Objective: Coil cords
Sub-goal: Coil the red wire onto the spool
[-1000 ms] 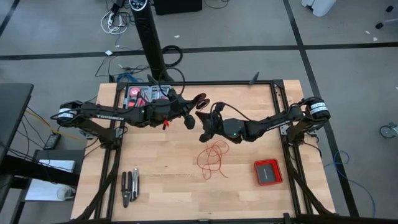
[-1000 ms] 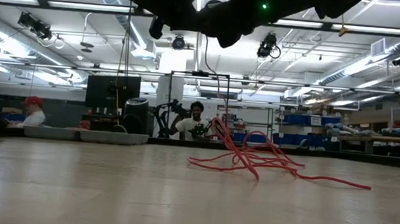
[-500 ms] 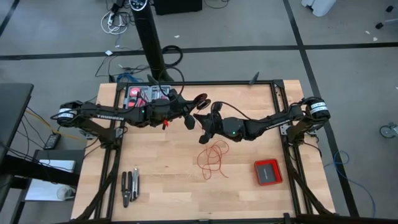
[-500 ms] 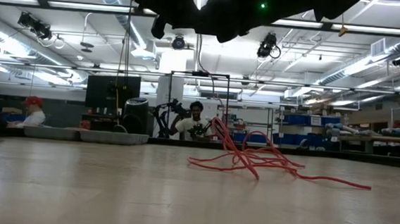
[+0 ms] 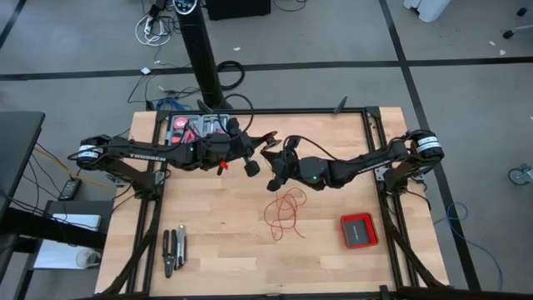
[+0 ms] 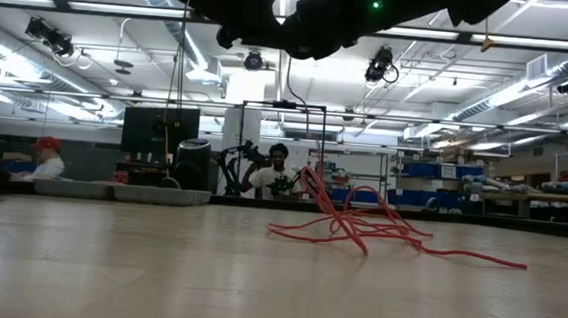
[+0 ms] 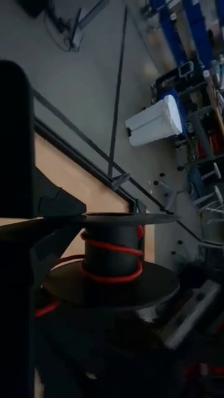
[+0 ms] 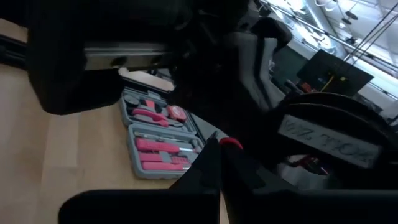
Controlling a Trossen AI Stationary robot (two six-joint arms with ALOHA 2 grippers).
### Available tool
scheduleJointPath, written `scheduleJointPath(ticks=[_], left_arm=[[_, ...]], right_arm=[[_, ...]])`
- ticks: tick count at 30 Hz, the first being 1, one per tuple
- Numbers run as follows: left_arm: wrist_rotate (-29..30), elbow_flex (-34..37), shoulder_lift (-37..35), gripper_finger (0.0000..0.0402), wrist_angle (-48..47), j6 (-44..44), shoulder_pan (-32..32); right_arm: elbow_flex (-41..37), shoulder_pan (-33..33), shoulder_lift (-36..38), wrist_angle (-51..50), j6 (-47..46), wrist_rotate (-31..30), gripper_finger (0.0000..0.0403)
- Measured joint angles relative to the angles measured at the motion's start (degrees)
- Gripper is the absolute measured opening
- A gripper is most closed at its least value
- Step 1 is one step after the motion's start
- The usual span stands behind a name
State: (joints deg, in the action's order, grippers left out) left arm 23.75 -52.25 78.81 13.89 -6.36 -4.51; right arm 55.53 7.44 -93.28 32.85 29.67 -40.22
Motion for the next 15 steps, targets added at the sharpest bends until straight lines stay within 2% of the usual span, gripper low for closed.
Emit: scheduleJointPath(ticks=[4, 8, 11, 15], left_arm=[[0.07, -0.14, -0.11, 0.0, -1.42, -3.84, 0.0], [0.07, -0.17, -0.15, 0.0, -2.64, -7.75, 0.02], [-0.19, -0.17, -0.15, 0.0, -2.86, -7.91, 0.02], [-1.17, 0.11, 0.02, 0.0, -3.84, -6.22, 0.0]], right_arm=[[0.0, 0.02, 1.16, -1.19, -0.68, 0.2, 0.0], [0.0, -0.09, 1.39, -0.83, -4.81, 3.53, 0.0], [-0.02, -0.94, 1.39, -0.23, -9.57, 7.72, 0.0], [0.02, -1.53, 1.73, 0.65, -12.04, 9.35, 0.0]])
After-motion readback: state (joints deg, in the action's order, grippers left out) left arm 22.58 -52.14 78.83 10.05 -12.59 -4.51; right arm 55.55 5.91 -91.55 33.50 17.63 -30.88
